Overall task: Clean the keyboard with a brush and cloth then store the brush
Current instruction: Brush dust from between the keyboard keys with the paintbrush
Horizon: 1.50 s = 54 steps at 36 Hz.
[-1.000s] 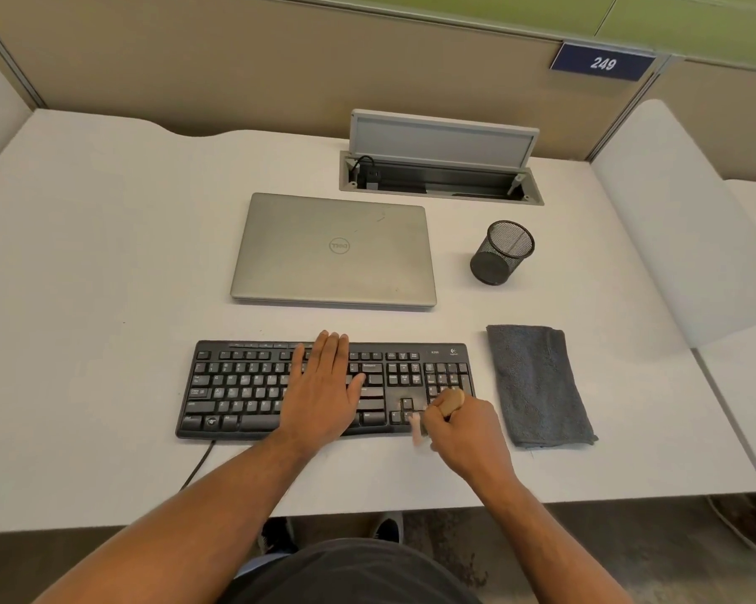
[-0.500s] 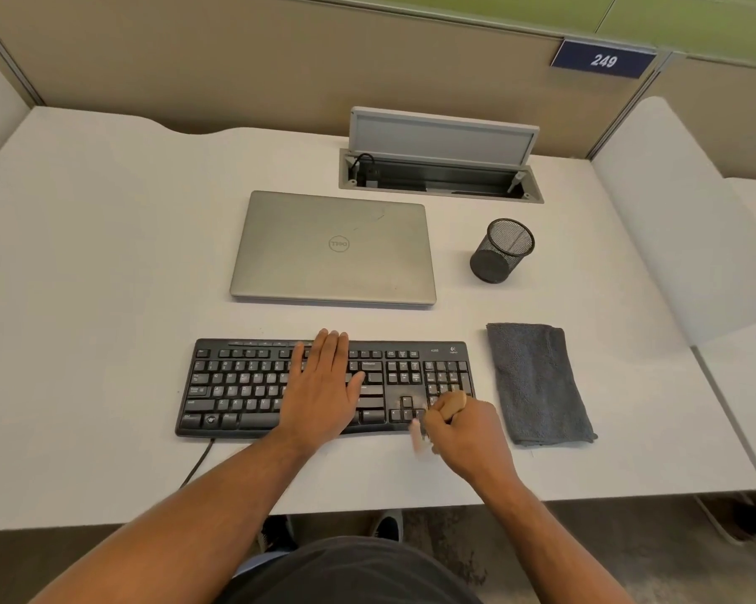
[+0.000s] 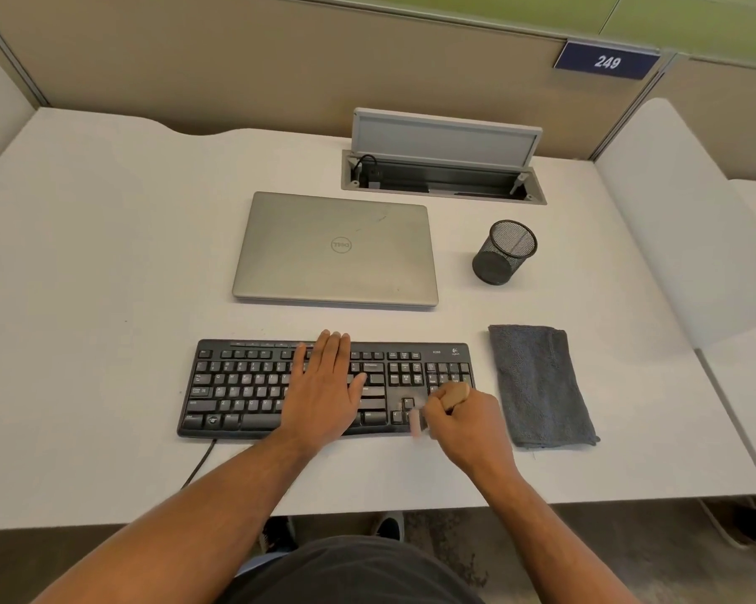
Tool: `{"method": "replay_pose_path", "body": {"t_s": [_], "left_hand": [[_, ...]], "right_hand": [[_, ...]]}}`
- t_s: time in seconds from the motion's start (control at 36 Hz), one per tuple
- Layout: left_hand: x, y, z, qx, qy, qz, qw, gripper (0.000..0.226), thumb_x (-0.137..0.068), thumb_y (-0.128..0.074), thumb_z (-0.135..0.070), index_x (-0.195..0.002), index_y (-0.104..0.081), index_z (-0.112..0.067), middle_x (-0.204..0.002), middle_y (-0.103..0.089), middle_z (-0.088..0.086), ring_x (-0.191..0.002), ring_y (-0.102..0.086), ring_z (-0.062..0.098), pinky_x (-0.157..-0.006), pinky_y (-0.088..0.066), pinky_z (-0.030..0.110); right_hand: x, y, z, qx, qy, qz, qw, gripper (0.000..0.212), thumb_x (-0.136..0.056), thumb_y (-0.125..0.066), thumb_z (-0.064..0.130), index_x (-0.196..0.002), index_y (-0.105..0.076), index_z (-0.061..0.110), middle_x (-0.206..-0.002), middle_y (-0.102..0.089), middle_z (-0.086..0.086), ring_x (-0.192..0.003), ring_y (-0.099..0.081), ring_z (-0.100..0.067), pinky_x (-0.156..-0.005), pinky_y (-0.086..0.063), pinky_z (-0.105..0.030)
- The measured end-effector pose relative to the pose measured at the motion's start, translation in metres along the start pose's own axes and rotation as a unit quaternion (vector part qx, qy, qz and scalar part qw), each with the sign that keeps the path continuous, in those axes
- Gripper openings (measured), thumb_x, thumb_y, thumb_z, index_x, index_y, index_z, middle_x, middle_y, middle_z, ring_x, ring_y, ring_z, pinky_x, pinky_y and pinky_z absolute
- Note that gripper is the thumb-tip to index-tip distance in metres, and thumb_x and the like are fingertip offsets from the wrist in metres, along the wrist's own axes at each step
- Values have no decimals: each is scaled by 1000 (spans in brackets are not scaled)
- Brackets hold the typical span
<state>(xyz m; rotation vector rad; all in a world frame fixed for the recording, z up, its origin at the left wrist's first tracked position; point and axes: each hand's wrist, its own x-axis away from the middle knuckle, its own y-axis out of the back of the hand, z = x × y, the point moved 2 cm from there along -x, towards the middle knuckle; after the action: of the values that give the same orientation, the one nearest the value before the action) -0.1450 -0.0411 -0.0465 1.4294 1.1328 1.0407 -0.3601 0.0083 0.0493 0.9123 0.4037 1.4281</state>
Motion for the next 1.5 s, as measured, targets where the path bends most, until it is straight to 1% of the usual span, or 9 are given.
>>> {"method": "replay_pose_path", "body": {"t_s": [0.17, 0.42, 0.67, 0.83, 1.0, 1.11, 1.22, 1.36, 1.5], "left_hand": [[0, 1, -1, 3, 1, -4, 1000, 74, -104, -13, -56, -162, -21, -11, -166, -28, 10, -156, -16, 24, -126, -12, 53], [0, 0, 0, 5, 1, 2, 1000, 74, -104, -11, -56, -162, -19, -12, -167, -25, 9, -157, -14, 24, -126, -12, 54], [1, 0, 0, 10, 2, 1, 1000, 73, -104, -11, -56, -162, -17, -12, -168, -24, 9, -157, -13, 24, -127, -7, 52], [0, 0, -1, 8, 2, 2, 1000, 74, -104, -10, -57, -162, -16, -12, -168, -23, 9, -157, -12, 24, -127, -7, 52], [1, 0, -1, 12, 2, 2, 1000, 75, -103, -8, -57, -163, -16, -12, -168, -22, 9, -157, -11, 23, -127, -8, 53], [1, 0, 0, 14, 1, 0, 1000, 74, -103, -9, -57, -162, -17, -12, -168, -23, 9, -157, -12, 23, -127, -9, 53], [1, 0, -1, 17, 2, -4, 1000, 73, -104, -12, -56, -162, -17, -12, -168, -24, 9, -157, -13, 23, -127, -10, 53], [1, 0, -1, 14, 3, 1, 1000, 74, -103, -10, -56, -163, -16, -12, -168, -23, 8, -157, -12, 23, -127, -10, 53], [1, 1, -1, 11, 3, -10, 1000, 73, -104, -15, -56, -161, -24, -11, -165, -31, 10, -156, -20, 24, -126, -14, 54]], "right_hand": [[-5, -5, 22, -13, 80, -21, 996, 27, -105, -57, 28, -85, -73, 19, -83, -70, 9, -79, -63, -8, -69, -50, -25], [-18, -8, 20, 44, 23, 41, 998, 47, -98, -50, 18, -51, -44, 18, -50, -54, 0, -42, -40, -7, -44, -33, -21], [-17, -9, 26, 77, 89, 48, 992, 39, -102, -54, 25, -63, -56, 20, -62, -60, 4, -56, -53, -8, -51, -33, -17], [-11, -7, 20, 82, 52, 80, 992, 33, -94, -56, 24, -70, -65, 5, -65, -68, -11, -56, -62, -20, -58, -53, -38], [-8, -4, 24, 58, 97, 13, 993, 39, -103, -55, 25, -65, -54, 30, -66, -56, 15, -62, -54, 0, -55, -36, -10], [-6, -6, 20, 80, 58, 65, 993, 32, -98, -56, 26, -72, -67, 12, -66, -67, 2, -61, -61, -10, -50, -38, -14], [-5, -7, 16, 68, 40, 79, 994, 32, -95, -57, 25, -68, -68, 13, -69, -71, -5, -66, -68, -19, -61, -58, -34], [2, -4, 19, 41, 73, 22, 996, 34, -101, -54, 26, -71, -69, 21, -72, -67, 11, -70, -63, -4, -55, -43, -11], [4, -10, 11, 57, 32, 68, 996, 33, -95, -57, 25, -65, -64, 16, -68, -70, 1, -65, -66, -14, -54, -49, -23]]}}
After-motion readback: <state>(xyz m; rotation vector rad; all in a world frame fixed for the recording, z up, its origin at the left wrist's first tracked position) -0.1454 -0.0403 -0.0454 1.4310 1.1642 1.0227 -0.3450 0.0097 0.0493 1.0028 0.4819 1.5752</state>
